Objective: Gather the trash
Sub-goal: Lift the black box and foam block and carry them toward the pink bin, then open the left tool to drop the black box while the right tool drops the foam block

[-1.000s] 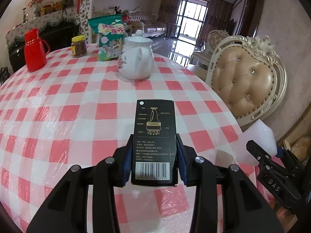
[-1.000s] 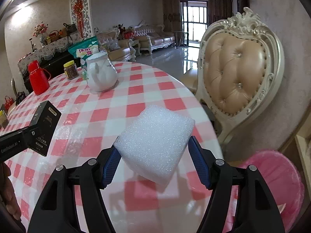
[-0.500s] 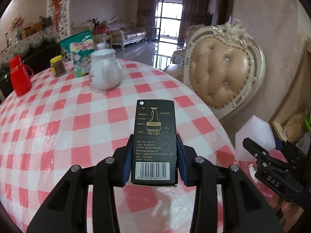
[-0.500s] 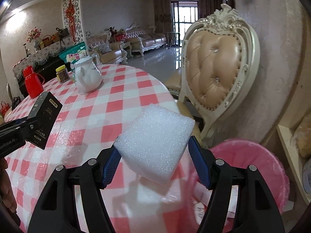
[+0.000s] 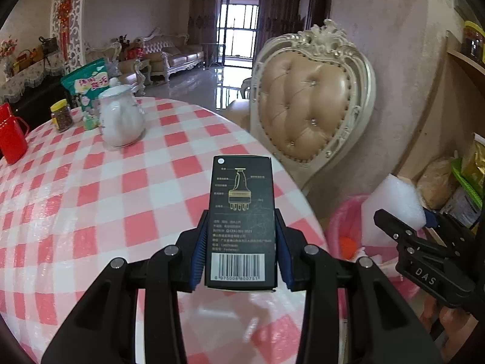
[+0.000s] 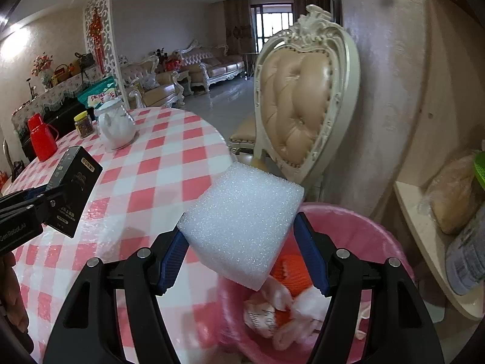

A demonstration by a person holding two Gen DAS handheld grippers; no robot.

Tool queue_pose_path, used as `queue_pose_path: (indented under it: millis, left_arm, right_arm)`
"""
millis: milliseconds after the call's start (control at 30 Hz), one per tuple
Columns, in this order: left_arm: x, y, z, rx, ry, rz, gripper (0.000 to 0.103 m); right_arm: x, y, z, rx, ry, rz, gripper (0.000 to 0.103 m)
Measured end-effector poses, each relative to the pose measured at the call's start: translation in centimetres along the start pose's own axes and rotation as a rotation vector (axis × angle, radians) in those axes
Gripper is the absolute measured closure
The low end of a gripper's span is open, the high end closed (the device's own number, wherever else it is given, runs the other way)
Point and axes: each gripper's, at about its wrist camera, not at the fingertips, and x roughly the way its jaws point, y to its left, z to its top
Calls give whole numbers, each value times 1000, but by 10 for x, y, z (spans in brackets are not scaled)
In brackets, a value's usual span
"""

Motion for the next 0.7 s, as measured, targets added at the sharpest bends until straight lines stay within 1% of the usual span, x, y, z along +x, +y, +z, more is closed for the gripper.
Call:
queue_pose_path:
  millis: [267,467,700]
  left_arm:
    - [4,-43,-4,31,11,-43,65]
    - [11,-78,-6,57,14,-91,65]
    - [22,-109,-9,79,26,-145,65]
  right_arm:
    - [-9,-36,-5,25,-4,-22,38]
    - [-14,-65,-9,41,-3,-46,38]
    - [-14,-91,-14,61,0,-70,38]
